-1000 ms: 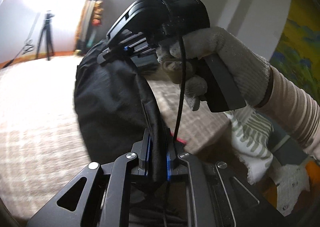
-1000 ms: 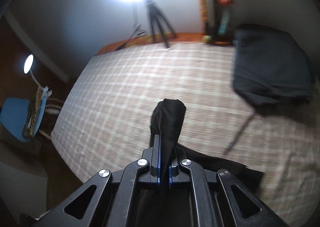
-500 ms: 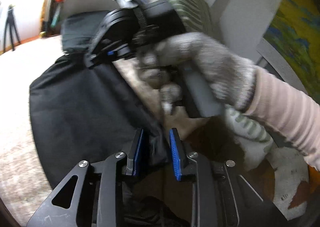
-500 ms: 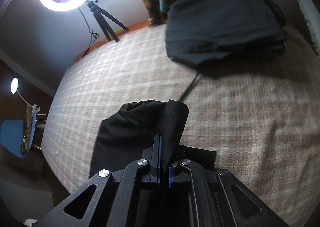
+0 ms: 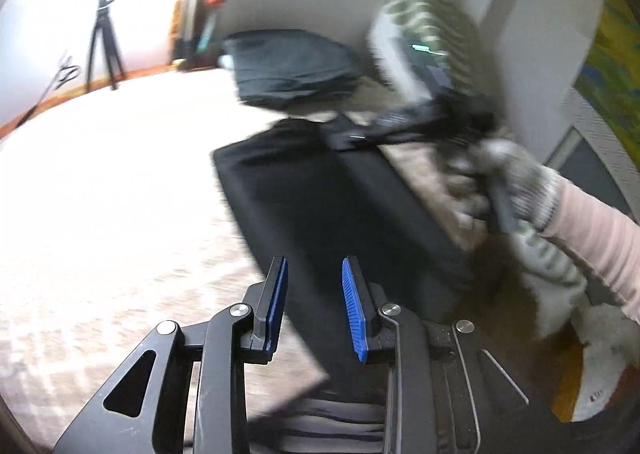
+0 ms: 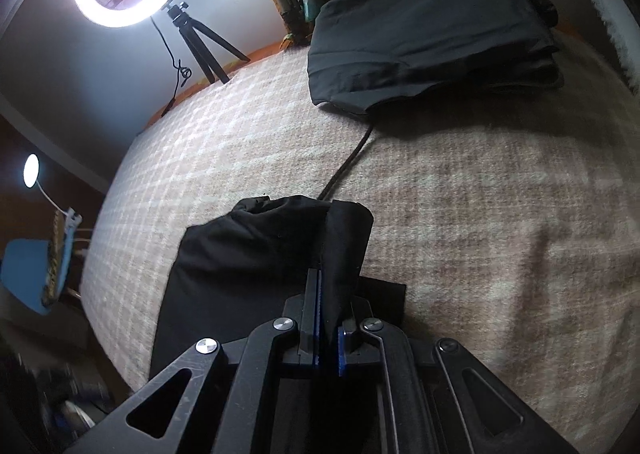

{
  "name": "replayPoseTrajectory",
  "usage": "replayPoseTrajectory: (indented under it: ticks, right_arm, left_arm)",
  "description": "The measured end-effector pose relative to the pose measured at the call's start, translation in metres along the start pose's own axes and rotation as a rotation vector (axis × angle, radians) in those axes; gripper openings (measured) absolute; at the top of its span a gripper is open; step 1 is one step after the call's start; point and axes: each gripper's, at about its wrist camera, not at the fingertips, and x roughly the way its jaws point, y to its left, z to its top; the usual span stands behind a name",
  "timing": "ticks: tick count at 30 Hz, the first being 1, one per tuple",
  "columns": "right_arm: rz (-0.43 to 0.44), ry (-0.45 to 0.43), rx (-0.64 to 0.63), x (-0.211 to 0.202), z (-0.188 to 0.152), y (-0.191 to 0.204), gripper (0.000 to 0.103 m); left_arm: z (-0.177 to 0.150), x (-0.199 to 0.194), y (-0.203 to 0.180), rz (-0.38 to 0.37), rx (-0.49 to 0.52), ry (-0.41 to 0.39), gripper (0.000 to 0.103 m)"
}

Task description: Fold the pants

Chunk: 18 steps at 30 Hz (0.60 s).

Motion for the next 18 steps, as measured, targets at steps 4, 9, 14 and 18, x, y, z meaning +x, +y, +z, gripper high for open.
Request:
replayPoseTrajectory:
  ticks: [4, 9, 14, 18]
  right_arm:
    - [-0.135, -0.046, -0.07, -0.017, -0.005, 0.007, 0.029]
    - [-0.123, -0.095, -0.101, -0.053, -0.018, 0.015, 0.067]
    - [0.002, 0.004, -0.065, -0.049, -0.046, 0.007, 0.085]
    - [0.07, 0.052, -0.013, -0.032, -0.061, -0.004, 0.085]
  left_arm:
    - [0.018, 0.012, 0.021, 0.034, -0.009, -0.009, 0.026]
    - [0.022, 0.029, 0.024, -0.003, -0.066, 0.011, 0.026]
    - [0.016, 0.048, 0.037, -0.04, -0.158, 0.06, 0.038]
    - [0.01, 0.056, 0.042, -0.059, -0.2, 0.085, 0.038]
